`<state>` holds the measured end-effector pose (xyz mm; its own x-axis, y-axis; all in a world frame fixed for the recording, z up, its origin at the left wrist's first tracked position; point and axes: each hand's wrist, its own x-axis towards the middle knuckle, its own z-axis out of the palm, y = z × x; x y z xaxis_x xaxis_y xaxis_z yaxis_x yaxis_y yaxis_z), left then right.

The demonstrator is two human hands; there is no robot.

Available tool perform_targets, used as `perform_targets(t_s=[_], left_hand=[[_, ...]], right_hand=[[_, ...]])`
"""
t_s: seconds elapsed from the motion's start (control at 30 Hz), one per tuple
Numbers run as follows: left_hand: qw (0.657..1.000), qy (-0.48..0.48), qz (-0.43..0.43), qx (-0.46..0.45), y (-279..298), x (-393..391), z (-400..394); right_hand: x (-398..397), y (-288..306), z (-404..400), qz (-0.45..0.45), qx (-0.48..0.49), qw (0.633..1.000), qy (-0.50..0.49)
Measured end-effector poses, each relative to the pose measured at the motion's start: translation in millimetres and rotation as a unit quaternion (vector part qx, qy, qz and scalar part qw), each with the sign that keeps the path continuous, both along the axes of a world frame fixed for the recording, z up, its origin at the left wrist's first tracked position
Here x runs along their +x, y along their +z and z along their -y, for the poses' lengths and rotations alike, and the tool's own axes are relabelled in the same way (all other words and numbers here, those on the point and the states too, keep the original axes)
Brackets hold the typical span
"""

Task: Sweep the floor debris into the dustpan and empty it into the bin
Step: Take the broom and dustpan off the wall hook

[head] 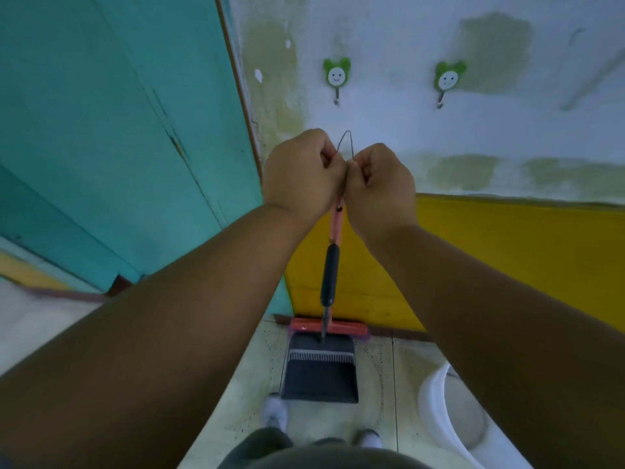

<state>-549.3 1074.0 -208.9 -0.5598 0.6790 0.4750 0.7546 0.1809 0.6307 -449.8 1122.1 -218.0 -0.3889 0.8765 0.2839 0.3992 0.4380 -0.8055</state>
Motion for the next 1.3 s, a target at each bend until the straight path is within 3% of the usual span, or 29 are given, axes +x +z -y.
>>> perform_targets(t_s=[0.57,0.87,1.07,1.2,1.3], left_hand=[[0.991,-0.082,0.023,-0.106,-84.2,-19.9,23.9],[0.989,-0.093,0.043,-0.108,-102.4,-13.7,17.3],[0.982,-0.105,0.078,-0.14,-114.0,-12.0,21.1],[0.974,-0.118,0.1,-0.165,-116.9,-12.6,23.4],[0.965,-0.113,0.177,-0.154,-124.4,-7.6,26.3]], right_hand=[[-5.0,-84.5,38.1,0.052,-0.059,0.996,-0.04],[0.9,-99.4,28.7,0.082,-0.043,0.995,-0.041],[6.6,-105.2,24.6,0.125,-0.033,0.992,-0.012],[6.0,-109.9,23.9,0.107,-0.068,0.992,0.01],[3.6,-111.3,29.4,0.063,-0.126,0.99,0.026]])
